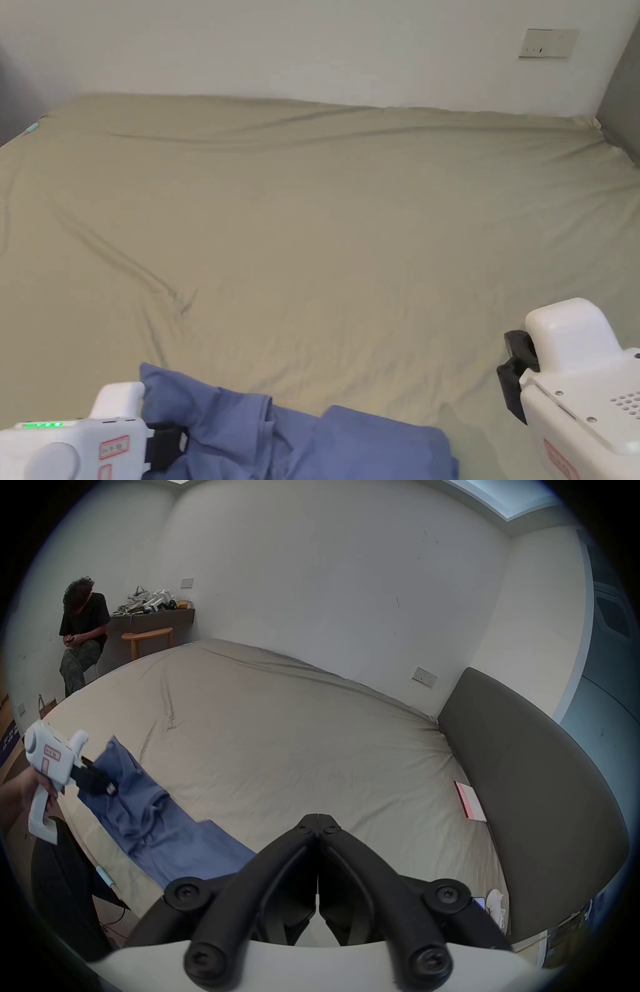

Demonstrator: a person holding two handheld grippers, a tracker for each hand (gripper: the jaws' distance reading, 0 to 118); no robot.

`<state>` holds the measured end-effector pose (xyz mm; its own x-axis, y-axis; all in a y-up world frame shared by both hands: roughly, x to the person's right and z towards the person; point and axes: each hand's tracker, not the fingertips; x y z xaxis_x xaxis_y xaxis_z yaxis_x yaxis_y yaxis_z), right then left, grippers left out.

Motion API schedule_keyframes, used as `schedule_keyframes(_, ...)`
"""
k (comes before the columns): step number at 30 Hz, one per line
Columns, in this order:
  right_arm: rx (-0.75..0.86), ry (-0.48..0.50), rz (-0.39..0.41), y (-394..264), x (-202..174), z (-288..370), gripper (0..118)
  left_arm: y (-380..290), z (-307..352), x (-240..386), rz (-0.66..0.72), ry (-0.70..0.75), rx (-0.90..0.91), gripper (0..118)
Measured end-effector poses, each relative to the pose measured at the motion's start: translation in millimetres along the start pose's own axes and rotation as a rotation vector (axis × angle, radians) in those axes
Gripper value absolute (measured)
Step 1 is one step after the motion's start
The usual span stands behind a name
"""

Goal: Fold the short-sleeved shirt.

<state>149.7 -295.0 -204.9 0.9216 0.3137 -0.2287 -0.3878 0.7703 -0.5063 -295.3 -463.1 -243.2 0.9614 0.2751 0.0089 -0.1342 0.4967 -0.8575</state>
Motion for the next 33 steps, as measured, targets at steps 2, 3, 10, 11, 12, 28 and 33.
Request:
schedule_keyframes(2, 0.006, 0.003, 0.001, 1.5, -1.3, 0.8, 2, 7.0, 17.1, -15.1, -0.025, 0.124, 0.029, 16)
schedule_keyframes(3, 0.009, 0.005, 0.001, 2.1, -1.8, 1.5, 2, 9.9, 25.5, -19.7, -0.058, 0.216, 0.041, 16)
schedule_keyframes(10, 0.02, 0.022, 0.003, 6.2, -10.5, -0.8, 2, 25.7, 54.6, 0.2, -0.135, 0.389, 0.062, 16)
schedule_keyframes(11, 0.021, 0.027, 0.005, 6.4, -12.3, -0.3, 2, 26.7, 54.0, 10.3, -0.133, 0.364, 0.066, 16)
schedule_keyframes(12, 0.022, 0.03, 0.008, 6.6, -13.5, 0.1, 2, 27.7, 52.1, 19.1, -0.135, 0.338, 0.062, 16)
schedule_keyframes(28, 0.001, 0.029, -0.032, -4.8, -6.2, -0.2, 2, -20.7, -66.5, 180.5, -0.379, 0.221, -0.178, 17)
schedule_keyframes(33, -0.002, 0.044, -0.047, -8.3, -4.4, -0.9, 2, -33.1, -86.2, 194.7, -0.343, 0.269, -0.154, 54)
